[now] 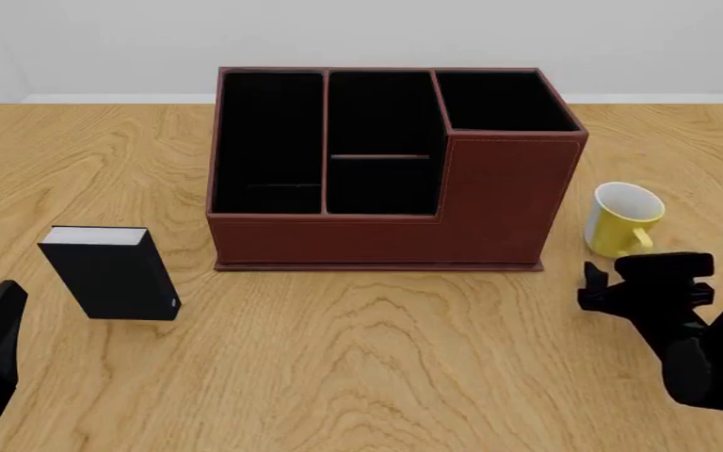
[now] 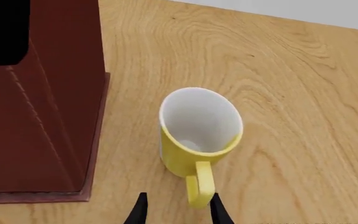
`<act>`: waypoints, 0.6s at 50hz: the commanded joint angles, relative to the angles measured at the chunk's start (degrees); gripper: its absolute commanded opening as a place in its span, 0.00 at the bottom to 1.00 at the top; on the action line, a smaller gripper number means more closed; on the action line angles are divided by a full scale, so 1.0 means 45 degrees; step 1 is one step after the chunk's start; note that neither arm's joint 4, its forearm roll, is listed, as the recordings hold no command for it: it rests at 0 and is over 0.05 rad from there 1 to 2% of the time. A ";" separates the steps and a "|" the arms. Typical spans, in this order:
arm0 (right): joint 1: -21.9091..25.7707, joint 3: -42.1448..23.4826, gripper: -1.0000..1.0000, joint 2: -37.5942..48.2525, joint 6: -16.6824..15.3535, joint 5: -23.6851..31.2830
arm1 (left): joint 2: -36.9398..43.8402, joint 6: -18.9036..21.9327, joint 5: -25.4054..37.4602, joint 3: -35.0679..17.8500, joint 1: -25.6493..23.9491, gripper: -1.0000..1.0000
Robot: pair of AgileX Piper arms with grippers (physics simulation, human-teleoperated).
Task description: Pick up the yellow and white mug and place it to the right of the caddy.
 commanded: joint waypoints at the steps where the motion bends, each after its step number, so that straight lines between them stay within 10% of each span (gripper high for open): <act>1: -0.0124 -0.0053 1.00 0.0099 -0.0059 -0.0042 | 0.0000 0.0000 0.0000 0.0000 0.0000 1.00; 30: -0.0427 0.0712 1.00 -0.0812 -0.0025 -0.0043 | 0.0000 0.0000 0.0000 0.0000 0.0000 1.00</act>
